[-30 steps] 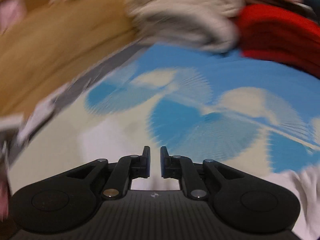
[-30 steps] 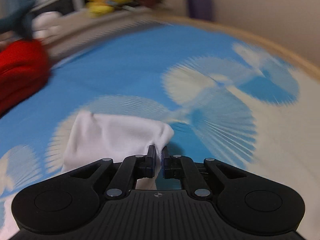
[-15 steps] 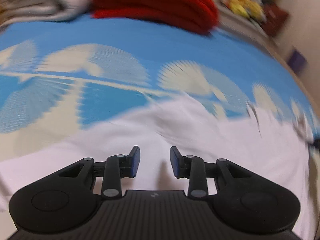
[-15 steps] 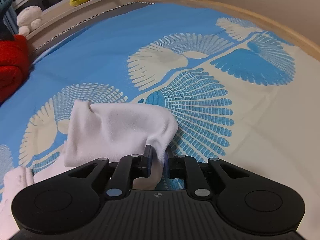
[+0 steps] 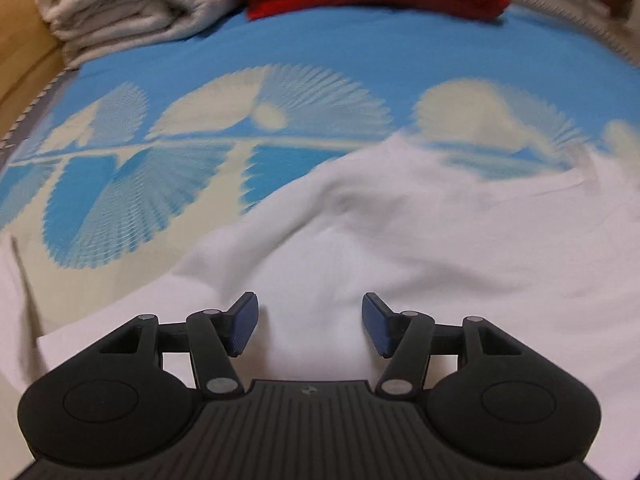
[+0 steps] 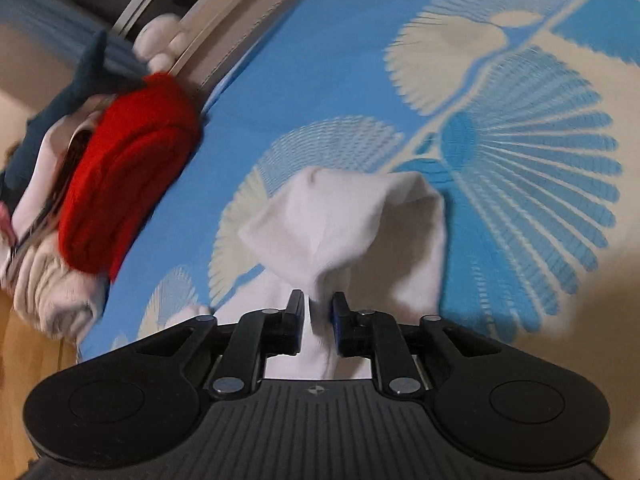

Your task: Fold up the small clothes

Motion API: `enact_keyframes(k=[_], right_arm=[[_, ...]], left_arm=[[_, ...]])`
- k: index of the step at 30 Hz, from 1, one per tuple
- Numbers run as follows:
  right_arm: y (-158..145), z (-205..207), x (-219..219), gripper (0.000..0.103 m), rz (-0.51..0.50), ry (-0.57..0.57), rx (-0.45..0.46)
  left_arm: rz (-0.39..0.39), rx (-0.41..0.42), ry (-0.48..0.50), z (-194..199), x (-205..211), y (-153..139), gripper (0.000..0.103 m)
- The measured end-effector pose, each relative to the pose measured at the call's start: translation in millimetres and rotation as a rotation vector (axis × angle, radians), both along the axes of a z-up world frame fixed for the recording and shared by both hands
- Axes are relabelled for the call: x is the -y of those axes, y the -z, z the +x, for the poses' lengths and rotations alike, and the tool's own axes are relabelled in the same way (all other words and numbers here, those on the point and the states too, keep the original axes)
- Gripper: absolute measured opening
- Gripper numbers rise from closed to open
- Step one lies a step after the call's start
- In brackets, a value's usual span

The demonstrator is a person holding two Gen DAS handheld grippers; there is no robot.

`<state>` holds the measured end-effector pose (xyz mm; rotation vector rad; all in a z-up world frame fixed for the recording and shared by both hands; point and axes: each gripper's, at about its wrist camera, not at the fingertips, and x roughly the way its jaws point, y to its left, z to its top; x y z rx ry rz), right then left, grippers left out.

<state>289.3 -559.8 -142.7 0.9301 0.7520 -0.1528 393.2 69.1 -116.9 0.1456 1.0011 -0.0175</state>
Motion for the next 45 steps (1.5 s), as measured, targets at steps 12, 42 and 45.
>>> enact_keyframes(k=[12,42,45], right_arm=[[38.5,9.9,63.1,0.051,0.326,0.296,0.055],[28.0,-73.6,166.1,0.039,-0.075,0.588,-0.016],[28.3,-59.0,173.2,0.036,-0.122,0.567,0.015]], left_arm=[[0.072,-0.167,0.277,-40.2,71.7,25.6,0.071],[0.078,-0.187,0.24,-30.9,55.8,40.5,0.097],[0.068,-0.185,0.241,-31.1,53.5,40.5,0.097]])
